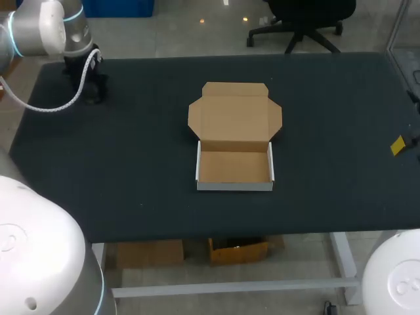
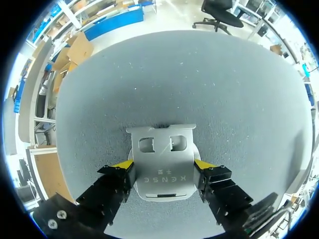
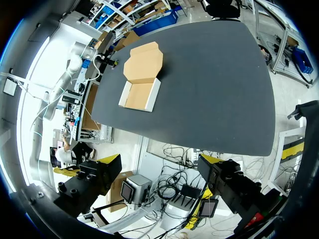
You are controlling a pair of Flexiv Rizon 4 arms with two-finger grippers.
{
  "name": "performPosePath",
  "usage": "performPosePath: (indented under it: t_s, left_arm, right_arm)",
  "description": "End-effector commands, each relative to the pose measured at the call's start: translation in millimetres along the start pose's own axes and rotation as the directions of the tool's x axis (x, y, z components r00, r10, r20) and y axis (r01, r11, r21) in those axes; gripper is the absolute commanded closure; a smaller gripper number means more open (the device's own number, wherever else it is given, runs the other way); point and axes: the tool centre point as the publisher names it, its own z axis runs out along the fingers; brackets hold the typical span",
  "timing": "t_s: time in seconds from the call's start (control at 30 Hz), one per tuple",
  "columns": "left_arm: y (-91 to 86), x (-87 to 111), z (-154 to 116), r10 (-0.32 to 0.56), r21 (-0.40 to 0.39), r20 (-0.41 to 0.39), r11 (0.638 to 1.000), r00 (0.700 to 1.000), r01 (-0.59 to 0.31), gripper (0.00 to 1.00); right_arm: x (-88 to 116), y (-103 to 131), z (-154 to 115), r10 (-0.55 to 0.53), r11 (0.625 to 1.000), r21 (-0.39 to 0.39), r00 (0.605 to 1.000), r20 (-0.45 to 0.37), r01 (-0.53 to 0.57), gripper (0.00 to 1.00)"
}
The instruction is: Assemble the packaging by folding the flat box into shape, placing the metal phone stand inside, and closing the box properly
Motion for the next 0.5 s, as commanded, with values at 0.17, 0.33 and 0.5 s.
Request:
performPosePath:
  t_s: [0.17,0.33,0.5]
  left_arm:
    - [-1.6,-0.5,1.9,0.000,-0.001,-0.001,1.000,1.000,0.000,1.00]
    - [-1.0,-0.2,0.8,0.003,0.004,-0.002,1.000,1.000,-0.003,1.00]
    - [2.0,0.2,-3.8,0.006,0.012,-0.006,1.000,1.000,-0.006,1.00]
  right_arm:
    - [0.7,-0.6,-1.8,-0.001,1.000,0.002,1.000,-0.001,0.001,0.00]
    - [0.7,-0.6,-1.8,-0.001,1.000,0.002,1.000,-0.001,0.001,0.00]
    - [0.7,-0.6,-1.8,-0.001,1.000,0.002,1.000,-0.001,0.001,0.00]
